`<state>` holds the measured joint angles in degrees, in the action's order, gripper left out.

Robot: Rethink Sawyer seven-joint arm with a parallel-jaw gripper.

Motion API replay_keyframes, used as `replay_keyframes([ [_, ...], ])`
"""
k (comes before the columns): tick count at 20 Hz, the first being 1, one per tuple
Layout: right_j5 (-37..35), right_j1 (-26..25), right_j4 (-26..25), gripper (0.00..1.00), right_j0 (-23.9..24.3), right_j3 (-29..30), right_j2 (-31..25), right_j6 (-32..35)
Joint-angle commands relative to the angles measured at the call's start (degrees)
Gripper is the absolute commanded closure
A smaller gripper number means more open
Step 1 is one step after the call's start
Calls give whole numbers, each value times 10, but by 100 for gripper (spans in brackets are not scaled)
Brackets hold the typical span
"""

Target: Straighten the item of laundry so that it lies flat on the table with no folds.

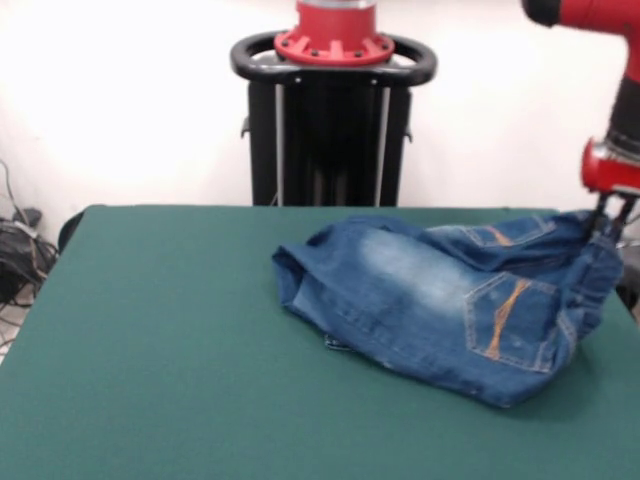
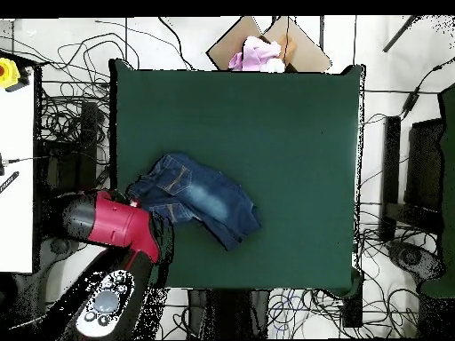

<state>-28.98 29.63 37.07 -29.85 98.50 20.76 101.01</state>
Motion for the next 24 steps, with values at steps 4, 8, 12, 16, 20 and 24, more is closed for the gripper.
replay_keyframes([
  [4, -131, 77, 34, 100, -13, 18, -83, 210],
  [8, -183, 130, 31, 100, -5, 35, -84, 203],
  [12, -215, 158, 34, 100, -10, 32, -85, 223],
  [16, -232, 174, 47, 100, -17, 19, -95, 248],
  [20, -236, 183, 69, 100, -21, 4, -110, 264],
  [24, -244, 194, 84, 100, -24, -7, -122, 276],
])
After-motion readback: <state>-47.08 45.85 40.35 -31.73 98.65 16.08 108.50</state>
